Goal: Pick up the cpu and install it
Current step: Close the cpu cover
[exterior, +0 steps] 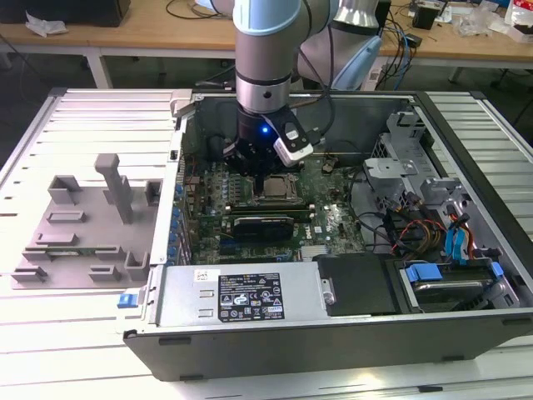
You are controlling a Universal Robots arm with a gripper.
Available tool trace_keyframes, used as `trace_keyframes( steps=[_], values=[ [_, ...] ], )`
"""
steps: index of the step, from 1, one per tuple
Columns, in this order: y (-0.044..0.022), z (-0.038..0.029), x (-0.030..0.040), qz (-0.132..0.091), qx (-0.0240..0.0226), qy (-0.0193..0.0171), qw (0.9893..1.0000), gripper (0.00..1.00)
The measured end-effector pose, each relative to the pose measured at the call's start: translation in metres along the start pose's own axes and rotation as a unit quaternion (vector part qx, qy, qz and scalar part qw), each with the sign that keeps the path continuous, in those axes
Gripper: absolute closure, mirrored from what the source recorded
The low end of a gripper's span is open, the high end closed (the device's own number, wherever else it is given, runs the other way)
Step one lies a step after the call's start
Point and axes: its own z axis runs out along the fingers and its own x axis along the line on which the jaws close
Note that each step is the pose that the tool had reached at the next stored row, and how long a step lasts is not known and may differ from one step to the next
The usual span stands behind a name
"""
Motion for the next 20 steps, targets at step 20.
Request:
trace_keyframes(
  steps=[20],
  values=[
    [-0.0016,0.0049,0.0013,0.0,-0.0001,0.0,1.0,0.89]
  ],
)
